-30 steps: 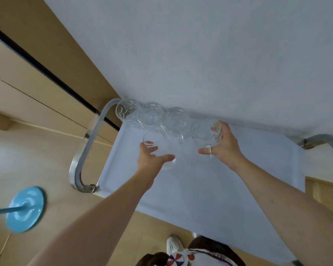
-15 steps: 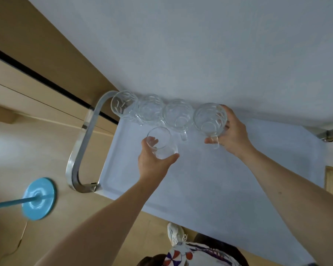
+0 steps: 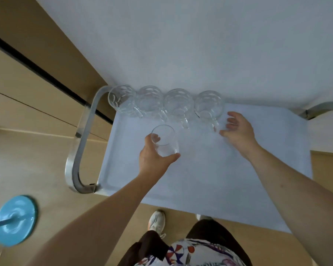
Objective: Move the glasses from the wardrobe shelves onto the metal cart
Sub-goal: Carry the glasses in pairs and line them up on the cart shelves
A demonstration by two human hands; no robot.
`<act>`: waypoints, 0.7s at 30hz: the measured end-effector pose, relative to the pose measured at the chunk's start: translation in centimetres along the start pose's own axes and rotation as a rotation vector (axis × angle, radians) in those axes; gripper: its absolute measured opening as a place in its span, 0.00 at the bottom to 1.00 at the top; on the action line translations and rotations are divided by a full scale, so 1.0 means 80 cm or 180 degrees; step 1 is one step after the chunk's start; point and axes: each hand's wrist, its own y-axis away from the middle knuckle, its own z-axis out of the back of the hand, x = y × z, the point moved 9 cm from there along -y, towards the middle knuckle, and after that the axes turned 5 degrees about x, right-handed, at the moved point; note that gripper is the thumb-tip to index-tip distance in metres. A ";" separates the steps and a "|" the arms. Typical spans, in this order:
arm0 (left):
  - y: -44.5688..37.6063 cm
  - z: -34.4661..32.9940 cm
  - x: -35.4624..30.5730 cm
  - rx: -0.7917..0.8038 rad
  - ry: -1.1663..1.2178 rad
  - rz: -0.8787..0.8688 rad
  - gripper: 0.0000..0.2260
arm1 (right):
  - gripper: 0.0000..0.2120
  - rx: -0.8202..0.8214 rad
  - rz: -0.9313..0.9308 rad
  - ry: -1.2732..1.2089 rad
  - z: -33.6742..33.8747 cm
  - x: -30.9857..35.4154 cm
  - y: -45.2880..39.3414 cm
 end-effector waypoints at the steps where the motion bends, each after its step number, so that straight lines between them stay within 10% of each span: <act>1: 0.003 0.003 0.004 0.0037 -0.0018 -0.0051 0.37 | 0.33 -0.0076 -0.0067 0.0083 -0.001 -0.006 0.016; 21: 0.107 0.095 0.178 0.0560 0.0398 -0.0304 0.37 | 0.38 0.0396 -0.0256 0.2059 -0.233 -0.044 0.312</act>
